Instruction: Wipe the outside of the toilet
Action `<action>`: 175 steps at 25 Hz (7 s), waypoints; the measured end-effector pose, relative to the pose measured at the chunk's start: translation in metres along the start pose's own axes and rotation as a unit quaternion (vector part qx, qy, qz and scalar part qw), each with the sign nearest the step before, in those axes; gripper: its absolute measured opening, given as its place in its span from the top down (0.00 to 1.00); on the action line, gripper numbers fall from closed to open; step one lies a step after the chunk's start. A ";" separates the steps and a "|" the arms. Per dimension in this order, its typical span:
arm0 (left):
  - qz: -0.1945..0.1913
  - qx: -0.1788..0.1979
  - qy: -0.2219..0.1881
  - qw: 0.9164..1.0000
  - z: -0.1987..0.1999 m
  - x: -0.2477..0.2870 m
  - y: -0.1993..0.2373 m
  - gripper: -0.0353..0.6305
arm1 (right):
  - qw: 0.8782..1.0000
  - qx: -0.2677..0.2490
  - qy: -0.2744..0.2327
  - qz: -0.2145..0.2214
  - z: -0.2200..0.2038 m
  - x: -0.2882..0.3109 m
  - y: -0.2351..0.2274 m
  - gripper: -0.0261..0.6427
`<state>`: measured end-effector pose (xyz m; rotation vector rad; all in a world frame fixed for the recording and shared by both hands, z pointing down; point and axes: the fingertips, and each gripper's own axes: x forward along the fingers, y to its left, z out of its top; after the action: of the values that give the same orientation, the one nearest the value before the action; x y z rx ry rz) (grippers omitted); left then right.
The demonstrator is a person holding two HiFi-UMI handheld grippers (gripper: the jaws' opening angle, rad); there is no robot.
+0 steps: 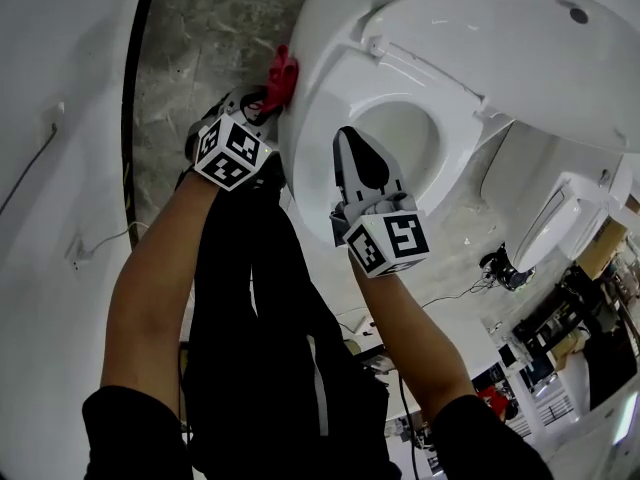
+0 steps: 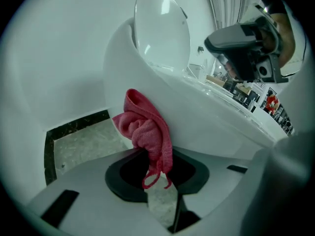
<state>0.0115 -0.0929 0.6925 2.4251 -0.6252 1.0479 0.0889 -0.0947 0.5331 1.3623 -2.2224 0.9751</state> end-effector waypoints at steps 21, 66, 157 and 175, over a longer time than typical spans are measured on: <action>-0.100 -0.051 0.069 0.991 -0.087 -0.040 -0.187 0.79 | 1.000 -0.004 0.013 -0.010 -0.036 -0.015 0.027 0.90; -0.014 -0.011 -0.042 0.999 0.097 0.064 0.147 0.79 | 0.994 -0.005 0.005 -0.105 0.067 0.072 0.017 0.90; -0.074 -0.137 0.020 0.988 -0.091 0.077 -0.013 0.80 | 0.997 -0.063 0.031 -0.013 -0.022 0.024 0.051 0.90; -0.144 -0.240 0.044 0.959 -0.144 0.041 -0.157 0.80 | 0.998 -0.034 0.033 -0.035 -0.050 0.009 0.072 0.90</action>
<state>0.0422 0.1024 0.7817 1.9603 -0.4180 0.7704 0.0185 -0.0427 0.5469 1.3478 -2.1247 0.8999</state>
